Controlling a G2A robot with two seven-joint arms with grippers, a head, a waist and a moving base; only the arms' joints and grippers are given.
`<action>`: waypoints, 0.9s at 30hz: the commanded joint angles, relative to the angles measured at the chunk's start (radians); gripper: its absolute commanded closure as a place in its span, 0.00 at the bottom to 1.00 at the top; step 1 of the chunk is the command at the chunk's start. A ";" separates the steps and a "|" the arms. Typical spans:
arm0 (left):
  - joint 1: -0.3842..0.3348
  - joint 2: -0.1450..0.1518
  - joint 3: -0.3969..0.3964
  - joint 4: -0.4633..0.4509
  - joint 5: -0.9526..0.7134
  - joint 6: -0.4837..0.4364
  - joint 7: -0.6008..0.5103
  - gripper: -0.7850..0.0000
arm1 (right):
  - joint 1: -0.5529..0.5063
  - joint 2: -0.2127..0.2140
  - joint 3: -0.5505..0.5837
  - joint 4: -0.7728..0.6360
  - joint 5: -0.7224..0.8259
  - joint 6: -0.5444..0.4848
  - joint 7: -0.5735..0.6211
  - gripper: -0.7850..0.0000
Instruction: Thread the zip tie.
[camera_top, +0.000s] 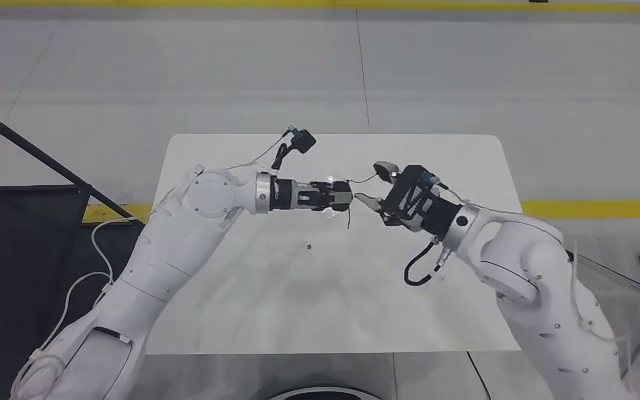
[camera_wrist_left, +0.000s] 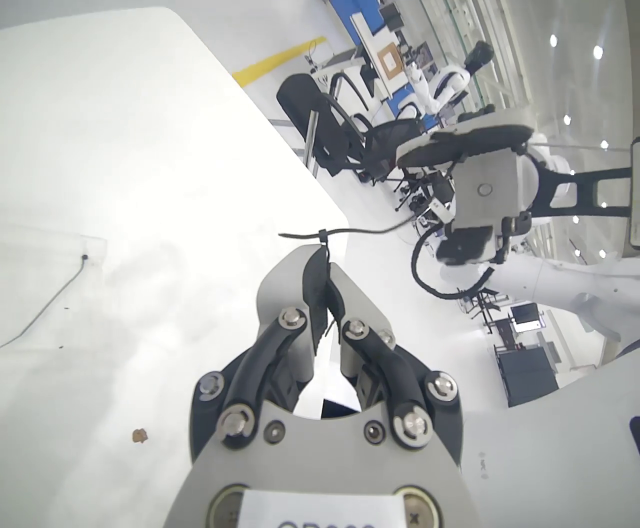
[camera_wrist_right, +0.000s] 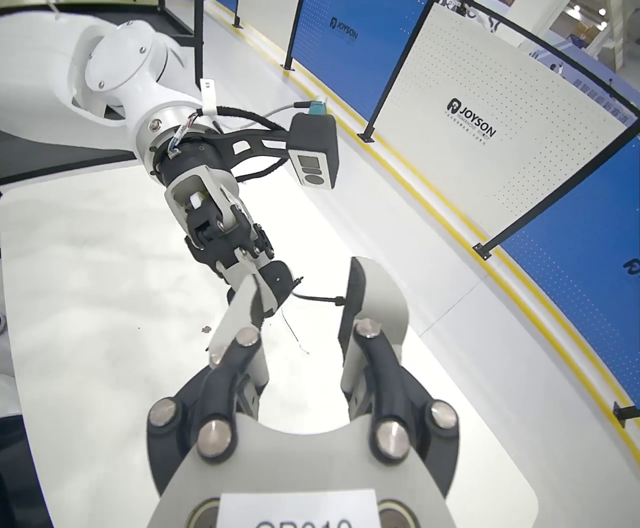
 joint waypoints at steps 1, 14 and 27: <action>0.002 -0.001 -0.003 -0.004 0.020 0.014 0.038 1.00 | -0.002 0.000 0.020 0.015 0.075 0.012 0.007 0.00; 0.010 -0.002 -0.009 -0.019 0.057 0.026 0.098 1.00 | -0.005 0.014 0.107 0.138 0.496 0.046 0.253 0.00; 0.043 0.002 -0.023 -0.059 0.099 0.022 0.146 1.00 | -0.017 0.010 0.073 0.188 0.617 0.047 0.279 0.00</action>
